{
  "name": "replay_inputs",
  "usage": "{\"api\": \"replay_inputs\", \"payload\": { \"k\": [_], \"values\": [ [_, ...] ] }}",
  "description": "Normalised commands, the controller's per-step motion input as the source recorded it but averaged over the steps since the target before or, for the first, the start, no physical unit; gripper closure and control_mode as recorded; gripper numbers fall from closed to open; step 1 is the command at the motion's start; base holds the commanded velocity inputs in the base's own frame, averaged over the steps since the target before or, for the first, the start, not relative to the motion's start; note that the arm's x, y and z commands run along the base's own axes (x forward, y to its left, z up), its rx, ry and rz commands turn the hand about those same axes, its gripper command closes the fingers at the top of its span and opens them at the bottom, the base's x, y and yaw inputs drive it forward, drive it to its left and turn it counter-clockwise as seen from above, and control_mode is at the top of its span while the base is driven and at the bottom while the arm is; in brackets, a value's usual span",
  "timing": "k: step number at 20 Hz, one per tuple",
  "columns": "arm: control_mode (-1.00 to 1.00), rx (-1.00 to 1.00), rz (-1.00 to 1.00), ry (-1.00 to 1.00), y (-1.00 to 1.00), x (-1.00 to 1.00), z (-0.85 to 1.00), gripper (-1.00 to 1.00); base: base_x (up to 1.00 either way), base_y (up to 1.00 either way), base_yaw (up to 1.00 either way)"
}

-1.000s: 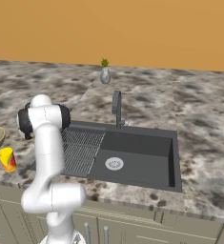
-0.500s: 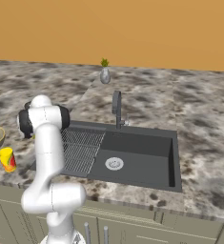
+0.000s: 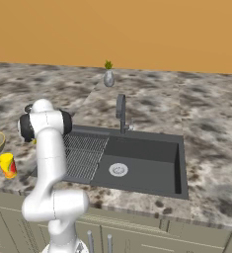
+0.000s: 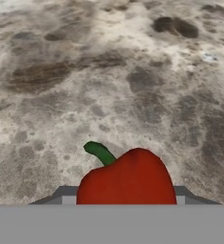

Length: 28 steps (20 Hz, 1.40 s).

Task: Remove the lemon wedge and bell pepper from the sink. Then move the bowl and cup from the counter to the sink for washing.

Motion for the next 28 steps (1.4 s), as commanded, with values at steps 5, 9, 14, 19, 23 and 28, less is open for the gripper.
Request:
{"api": "replay_inputs", "payload": {
  "k": [5,9,14,19,23,28],
  "values": [
    [-1.0,0.0,0.0,0.0,0.0,0.02,-0.18,-1.0,0.0,0.0,0.0],
    [-1.0,0.0,0.0,0.03,0.01,0.0,-0.21,-1.0,0.0,0.0,0.0],
    [-1.0,0.0,0.0,0.02,0.0,0.02,-0.18,-1.0,0.0,0.0,0.0],
    [-1.0,0.0,0.0,0.0,0.0,0.01,-0.09,-1.0,0.0,0.0,0.0],
    [-1.0,0.0,0.0,0.0,0.0,-0.05,0.04,-1.0,0.0,0.0,0.0],
    [-1.0,0.0,-0.02,0.0,0.0,-0.19,0.09,-1.0,0.0,0.0,0.0]
  ]
}}
